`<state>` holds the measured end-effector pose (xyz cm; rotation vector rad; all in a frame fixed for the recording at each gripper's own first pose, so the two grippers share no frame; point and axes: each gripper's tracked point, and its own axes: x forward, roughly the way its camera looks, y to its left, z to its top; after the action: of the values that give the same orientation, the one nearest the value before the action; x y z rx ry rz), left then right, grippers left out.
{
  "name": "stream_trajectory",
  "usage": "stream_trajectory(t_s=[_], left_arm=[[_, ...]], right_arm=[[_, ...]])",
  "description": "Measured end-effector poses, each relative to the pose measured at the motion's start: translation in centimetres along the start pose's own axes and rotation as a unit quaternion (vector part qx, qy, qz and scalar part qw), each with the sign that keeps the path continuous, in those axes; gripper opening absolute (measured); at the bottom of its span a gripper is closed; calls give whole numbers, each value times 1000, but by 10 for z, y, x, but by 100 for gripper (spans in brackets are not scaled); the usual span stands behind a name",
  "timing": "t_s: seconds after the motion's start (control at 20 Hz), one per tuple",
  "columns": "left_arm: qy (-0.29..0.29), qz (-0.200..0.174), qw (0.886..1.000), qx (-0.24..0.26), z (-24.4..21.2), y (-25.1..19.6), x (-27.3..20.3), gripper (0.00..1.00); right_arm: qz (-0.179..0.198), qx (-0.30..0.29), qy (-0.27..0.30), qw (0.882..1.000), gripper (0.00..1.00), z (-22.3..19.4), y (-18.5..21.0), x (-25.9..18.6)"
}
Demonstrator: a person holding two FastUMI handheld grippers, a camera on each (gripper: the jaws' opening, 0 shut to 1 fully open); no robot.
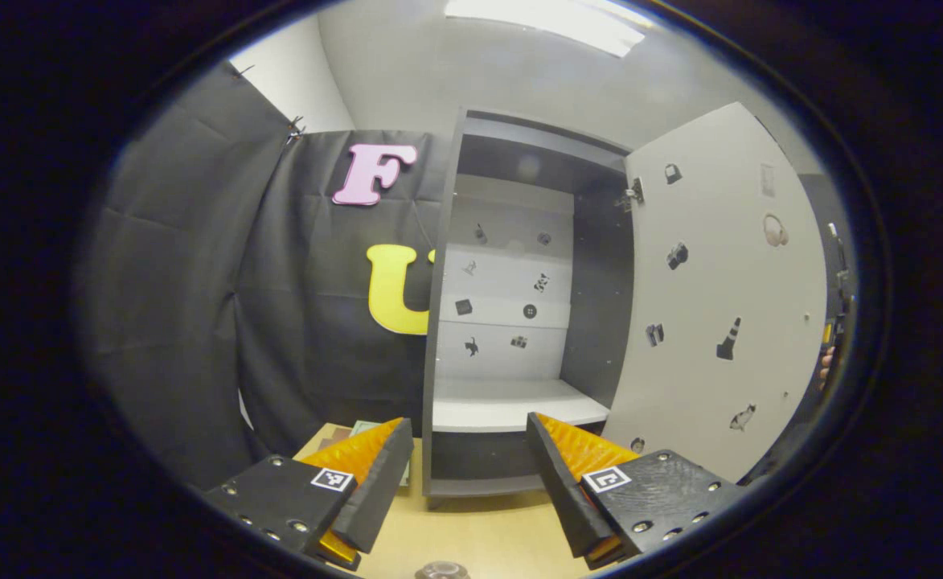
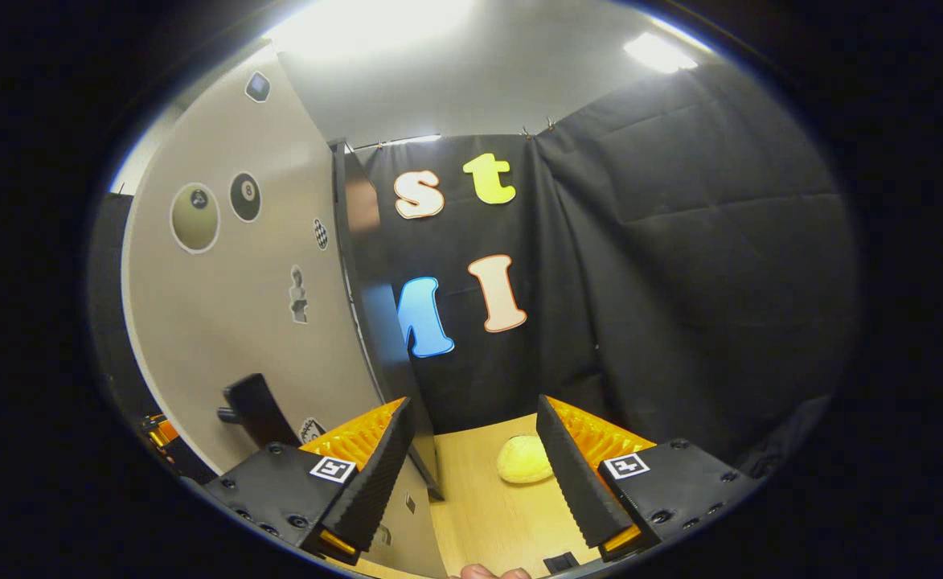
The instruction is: Open the cabinet door with the right hand, grasp the bottle in the cabinet with the left hand and place it on the coaster, then close the cabinet door with the right hand.
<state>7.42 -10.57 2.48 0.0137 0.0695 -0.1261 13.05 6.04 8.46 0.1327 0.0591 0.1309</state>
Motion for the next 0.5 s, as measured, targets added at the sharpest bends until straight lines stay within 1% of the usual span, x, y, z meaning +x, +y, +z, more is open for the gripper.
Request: stream_trajectory(t_s=[0.05,0.1,0.2,0.25,0.3,0.35,0.4,0.5], left_arm=[[2,-9,1000,3,-2,4,-5,86],[4,-19,1000,4,-4,7,-11,88],[0,-32,999,1,-7,15,-21,88],[-1,-32,999,0,-8,21,-25,88],[-4,-32,999,-2,-10,27,-31,88],[-6,-34,999,-7,-10,31,-34,85],[-7,-36,999,-11,-11,35,-38,88],[-5,-31,999,-13,-15,49,-44,88]], right_arm=[[1,-9,-2,1000,96,2,7,-5],[0,-24,-4,1000,96,1,14,-9],[-21,-63,-10,998,95,1,12,-17],[-29,-76,-15,997,94,3,13,-21],[-36,-83,-17,996,88,4,16,-24],[-40,-85,-16,995,88,5,18,-25],[-42,-83,-17,996,88,4,21,-28],[-45,-69,-20,996,88,4,29,-30]])
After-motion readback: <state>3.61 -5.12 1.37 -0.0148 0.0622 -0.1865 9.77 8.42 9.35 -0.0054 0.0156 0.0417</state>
